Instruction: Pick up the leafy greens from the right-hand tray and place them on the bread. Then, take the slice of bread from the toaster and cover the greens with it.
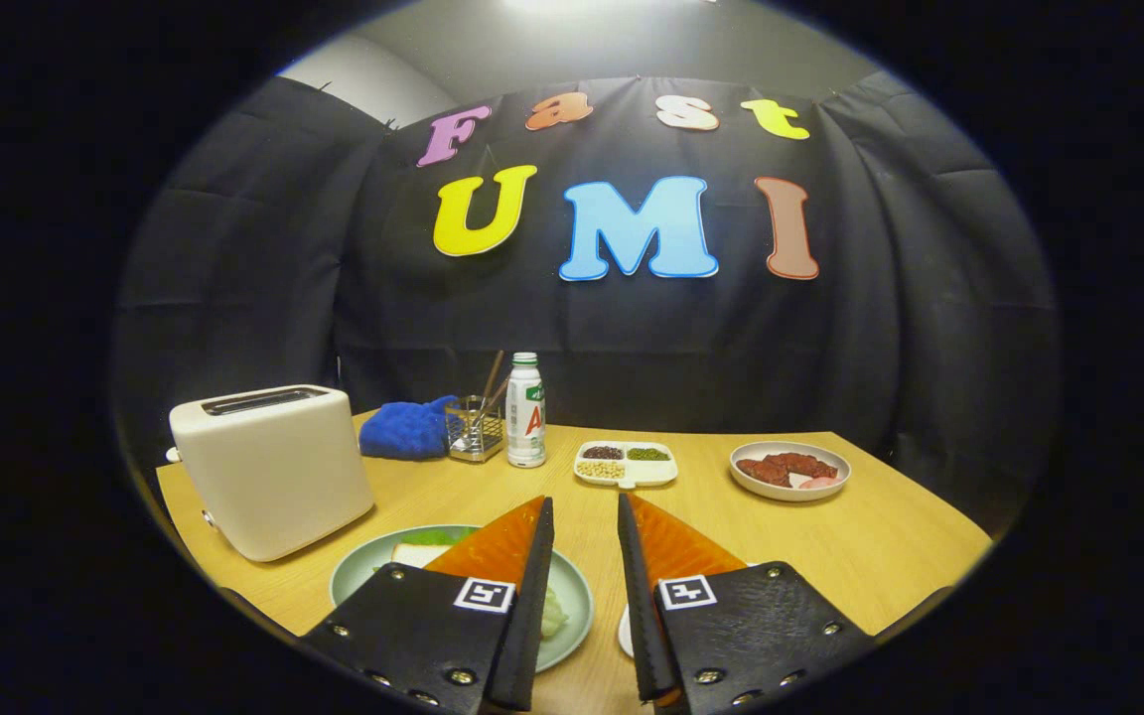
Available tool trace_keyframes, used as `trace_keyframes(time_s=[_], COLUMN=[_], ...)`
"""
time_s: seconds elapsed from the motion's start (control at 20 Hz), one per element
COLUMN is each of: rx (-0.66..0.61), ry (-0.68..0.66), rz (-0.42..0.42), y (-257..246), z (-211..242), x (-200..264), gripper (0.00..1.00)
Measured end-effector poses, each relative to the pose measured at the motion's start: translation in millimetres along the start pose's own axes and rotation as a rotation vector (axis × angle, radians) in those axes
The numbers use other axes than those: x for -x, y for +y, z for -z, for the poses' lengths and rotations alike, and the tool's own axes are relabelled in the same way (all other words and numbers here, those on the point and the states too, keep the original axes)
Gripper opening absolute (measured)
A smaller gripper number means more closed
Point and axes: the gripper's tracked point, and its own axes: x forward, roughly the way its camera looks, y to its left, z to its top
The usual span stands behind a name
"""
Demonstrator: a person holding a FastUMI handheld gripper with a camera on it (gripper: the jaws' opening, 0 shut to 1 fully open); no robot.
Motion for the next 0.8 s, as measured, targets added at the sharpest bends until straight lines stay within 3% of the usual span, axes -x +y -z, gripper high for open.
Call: trace_keyframes(time_s=[0.15,0.4,0.5,0.6,0.7,0.8], rx=[0.012,-0.041,-0.009,0.09,0.182,0.171], ry=[-0.039,-0.041,-0.057,-0.108,-0.062,-0.048], rz=[0.047,0.06,0.097,0.01,0.023,0.033], y=[-32.6,-83.8,-115.8,-119.4,-144.8,-170.7], z=[-18.0,-25.0,-23.6,-24.9,-3.6,2.1], x=[2.4,13.9,14.7,16.0,13.6,25.8], gripper=[0.47,0.5,0.52,0.52,0.52,0.52])
